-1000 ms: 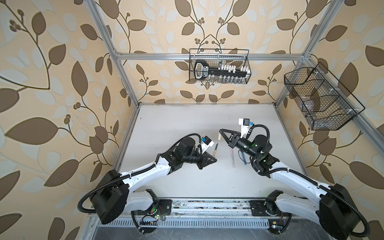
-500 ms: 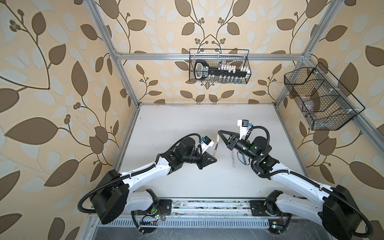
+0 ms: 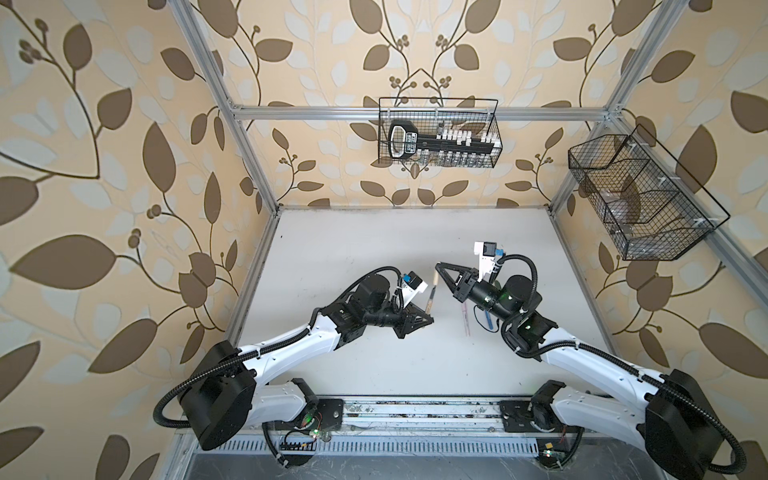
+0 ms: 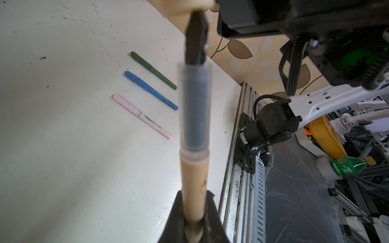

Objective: Insert the pens into the pen caps
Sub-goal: 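Lower the beige cap with the right gripper down over the pen's nib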

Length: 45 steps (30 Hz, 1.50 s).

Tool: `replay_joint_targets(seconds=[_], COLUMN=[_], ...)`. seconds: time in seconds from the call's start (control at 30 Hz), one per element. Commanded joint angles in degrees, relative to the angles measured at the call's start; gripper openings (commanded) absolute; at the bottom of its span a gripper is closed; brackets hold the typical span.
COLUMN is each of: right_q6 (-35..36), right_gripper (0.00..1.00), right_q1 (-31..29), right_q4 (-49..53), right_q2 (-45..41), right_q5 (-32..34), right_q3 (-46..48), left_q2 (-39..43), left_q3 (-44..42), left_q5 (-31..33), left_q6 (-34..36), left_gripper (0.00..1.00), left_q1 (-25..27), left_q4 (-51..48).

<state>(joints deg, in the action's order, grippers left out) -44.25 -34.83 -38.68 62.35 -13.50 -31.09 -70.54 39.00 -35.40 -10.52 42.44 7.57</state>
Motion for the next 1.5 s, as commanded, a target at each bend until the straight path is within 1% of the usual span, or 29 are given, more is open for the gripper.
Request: replay_joint_targets(seconds=[0.0,0.53,1.0,1.47], right_q6=[0.39,-0.04,-0.84,2.64], right_gripper=[0.15,0.15,0.15,0.15], right_q1=[-0.50,-1.92,-3.53,-3.66], right_q4=[-1.27,-2.19,-4.87,2.43], right_q2=[-1.24,-1.87,-1.17,-2.38], right_q5=[0.65,1.59,1.98,-0.54], right_q3=[1.03,2.92,4.41,3.02], left_q2=[1.82,3.83,3.99,4.63], left_q3=[-0.60,-0.64,0.20,2.06], left_q5=[-0.11,2.06,2.39,3.50], left_q6=[0.24,0.79,0.71,1.53], left_gripper=[0.00,0.00,0.00,0.00], left_q1=[0.46,0.46,0.46,0.46], left_q4=[2.14,1.48,1.13,0.56])
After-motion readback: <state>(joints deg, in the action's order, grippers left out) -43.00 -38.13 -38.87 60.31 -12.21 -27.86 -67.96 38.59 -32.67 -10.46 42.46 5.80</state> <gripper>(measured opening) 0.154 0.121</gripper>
